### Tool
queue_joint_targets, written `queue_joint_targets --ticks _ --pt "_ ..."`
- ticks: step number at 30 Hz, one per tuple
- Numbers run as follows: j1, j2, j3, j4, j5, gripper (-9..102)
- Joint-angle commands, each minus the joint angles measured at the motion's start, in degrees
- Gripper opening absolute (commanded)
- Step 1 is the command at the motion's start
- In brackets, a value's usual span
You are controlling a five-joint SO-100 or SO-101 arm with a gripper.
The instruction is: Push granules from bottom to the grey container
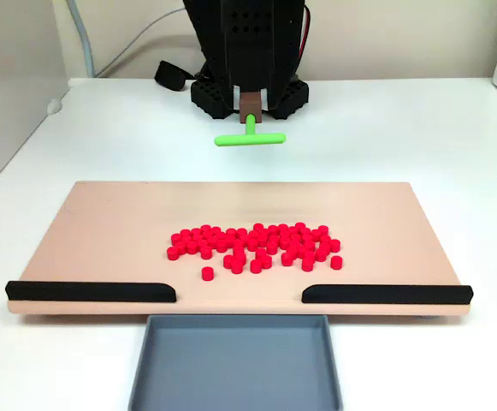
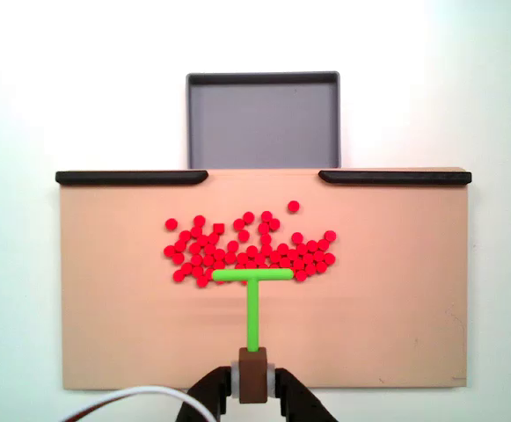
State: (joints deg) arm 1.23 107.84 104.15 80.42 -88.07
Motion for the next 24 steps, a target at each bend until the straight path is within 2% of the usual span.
queue_joint_targets --ticks 1,24 --pt "0.2 2.2 -0.7 -0.4 -0.4 0" --pt "0.2 1.8 -1.2 -0.4 -0.4 0"
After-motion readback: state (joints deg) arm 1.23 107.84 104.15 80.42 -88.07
